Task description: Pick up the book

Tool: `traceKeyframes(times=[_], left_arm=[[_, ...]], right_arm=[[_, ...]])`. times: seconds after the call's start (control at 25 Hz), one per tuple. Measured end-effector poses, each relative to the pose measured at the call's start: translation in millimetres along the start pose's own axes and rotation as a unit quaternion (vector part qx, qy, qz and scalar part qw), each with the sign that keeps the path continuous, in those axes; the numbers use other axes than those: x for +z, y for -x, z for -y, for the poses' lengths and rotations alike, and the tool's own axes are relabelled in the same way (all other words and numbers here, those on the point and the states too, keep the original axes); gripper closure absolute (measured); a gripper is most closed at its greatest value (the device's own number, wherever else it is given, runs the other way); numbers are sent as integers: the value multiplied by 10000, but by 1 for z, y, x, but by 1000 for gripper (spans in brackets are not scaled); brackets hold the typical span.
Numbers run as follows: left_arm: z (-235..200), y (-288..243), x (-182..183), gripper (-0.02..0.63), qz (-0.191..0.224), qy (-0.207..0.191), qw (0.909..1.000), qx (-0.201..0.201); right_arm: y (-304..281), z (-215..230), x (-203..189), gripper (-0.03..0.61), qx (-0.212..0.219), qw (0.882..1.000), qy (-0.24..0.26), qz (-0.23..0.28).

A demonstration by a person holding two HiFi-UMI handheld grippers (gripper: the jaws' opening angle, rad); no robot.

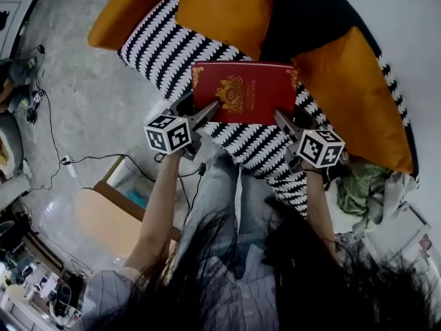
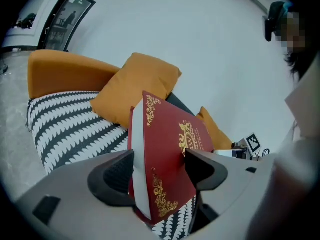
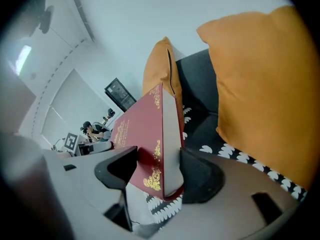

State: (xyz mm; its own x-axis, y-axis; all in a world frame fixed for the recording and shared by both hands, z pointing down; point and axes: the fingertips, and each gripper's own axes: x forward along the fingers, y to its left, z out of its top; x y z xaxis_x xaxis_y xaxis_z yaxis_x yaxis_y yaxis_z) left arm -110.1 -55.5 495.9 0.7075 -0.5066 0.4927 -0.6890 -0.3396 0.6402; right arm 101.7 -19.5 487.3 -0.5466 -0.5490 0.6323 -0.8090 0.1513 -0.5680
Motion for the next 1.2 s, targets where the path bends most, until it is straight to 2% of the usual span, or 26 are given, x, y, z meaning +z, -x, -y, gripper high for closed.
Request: traceKeyframes(times=[0.16,0.64,1.2], left_arm=[[31,20,30,293,306,-113,9994,-110],[93,94,85,293,765,-398,9960,-229],[137,151,106,293,1069,-563,9926,-123]], right_arm=[[31,-25,30,295,-34,9994,224,258],[98,-102,71,295,-9,9968,489,635],[143,-150,84,296,173,9939,690,840]])
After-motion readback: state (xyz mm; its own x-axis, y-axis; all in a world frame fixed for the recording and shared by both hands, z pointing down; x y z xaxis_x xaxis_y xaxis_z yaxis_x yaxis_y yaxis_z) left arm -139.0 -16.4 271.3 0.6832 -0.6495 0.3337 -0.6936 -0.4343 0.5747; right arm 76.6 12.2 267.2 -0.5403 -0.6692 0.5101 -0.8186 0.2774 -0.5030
